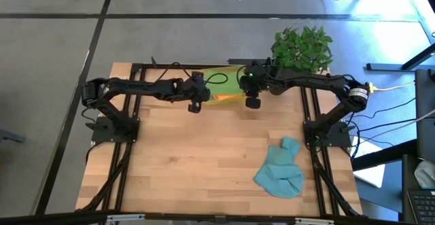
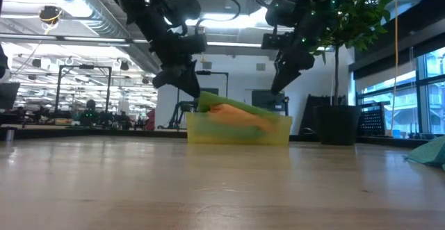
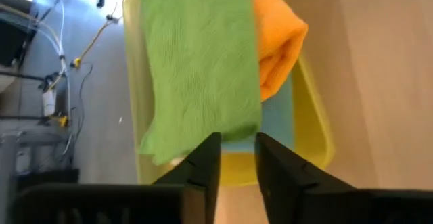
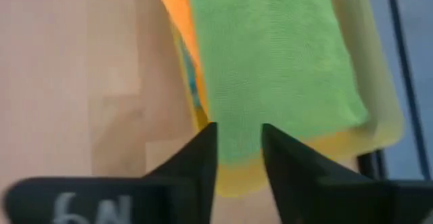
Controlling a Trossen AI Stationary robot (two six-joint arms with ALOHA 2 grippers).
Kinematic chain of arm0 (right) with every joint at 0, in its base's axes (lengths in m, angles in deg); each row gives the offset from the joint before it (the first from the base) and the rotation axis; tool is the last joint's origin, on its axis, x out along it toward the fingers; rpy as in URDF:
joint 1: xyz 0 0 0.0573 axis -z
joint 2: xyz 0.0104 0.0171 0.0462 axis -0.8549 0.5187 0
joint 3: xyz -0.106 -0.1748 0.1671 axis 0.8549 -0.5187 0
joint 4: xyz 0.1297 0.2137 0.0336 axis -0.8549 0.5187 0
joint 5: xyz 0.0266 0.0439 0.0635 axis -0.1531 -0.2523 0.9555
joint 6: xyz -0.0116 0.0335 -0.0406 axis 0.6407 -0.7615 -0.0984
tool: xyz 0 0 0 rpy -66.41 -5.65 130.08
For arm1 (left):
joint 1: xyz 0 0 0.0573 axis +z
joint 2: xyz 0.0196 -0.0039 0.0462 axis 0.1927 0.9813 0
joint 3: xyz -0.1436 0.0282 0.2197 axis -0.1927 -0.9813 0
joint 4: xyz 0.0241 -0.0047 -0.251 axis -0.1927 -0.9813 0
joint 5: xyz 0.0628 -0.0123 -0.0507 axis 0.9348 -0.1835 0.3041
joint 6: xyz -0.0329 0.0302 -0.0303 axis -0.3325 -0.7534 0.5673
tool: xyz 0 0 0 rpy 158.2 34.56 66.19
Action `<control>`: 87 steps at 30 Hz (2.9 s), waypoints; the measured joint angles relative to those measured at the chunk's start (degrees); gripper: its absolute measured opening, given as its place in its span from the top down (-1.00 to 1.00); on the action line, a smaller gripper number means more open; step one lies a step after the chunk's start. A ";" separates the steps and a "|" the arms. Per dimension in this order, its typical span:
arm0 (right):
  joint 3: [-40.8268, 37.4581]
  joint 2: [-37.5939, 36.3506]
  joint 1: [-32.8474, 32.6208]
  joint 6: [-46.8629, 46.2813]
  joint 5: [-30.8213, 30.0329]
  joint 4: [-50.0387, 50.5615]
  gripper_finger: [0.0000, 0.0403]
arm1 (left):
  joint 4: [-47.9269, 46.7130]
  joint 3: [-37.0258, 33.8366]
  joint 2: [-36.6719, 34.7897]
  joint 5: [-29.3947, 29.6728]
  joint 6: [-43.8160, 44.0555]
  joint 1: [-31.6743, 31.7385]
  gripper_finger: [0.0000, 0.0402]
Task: Fold microfiber towels
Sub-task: Stack the folded green microfiber towel on top of the orange microfiber towel in the bin, then fold the blue microfiber towel
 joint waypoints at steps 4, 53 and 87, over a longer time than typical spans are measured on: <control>1.55 -0.95 -0.49 0.19 -3.35 3.75 0.16 | -7.89 3.31 0.02 5.69 1.35 -0.86 0.39; -23.02 -7.06 -45.39 -63.06 23.85 -1.22 0.17 | 42.20 -18.03 -15.17 8.56 30.48 -42.66 0.31; 10.56 -4.28 -49.10 -41.51 14.40 16.00 0.98 | 63.58 -17.95 0.38 2.67 21.30 -41.69 0.28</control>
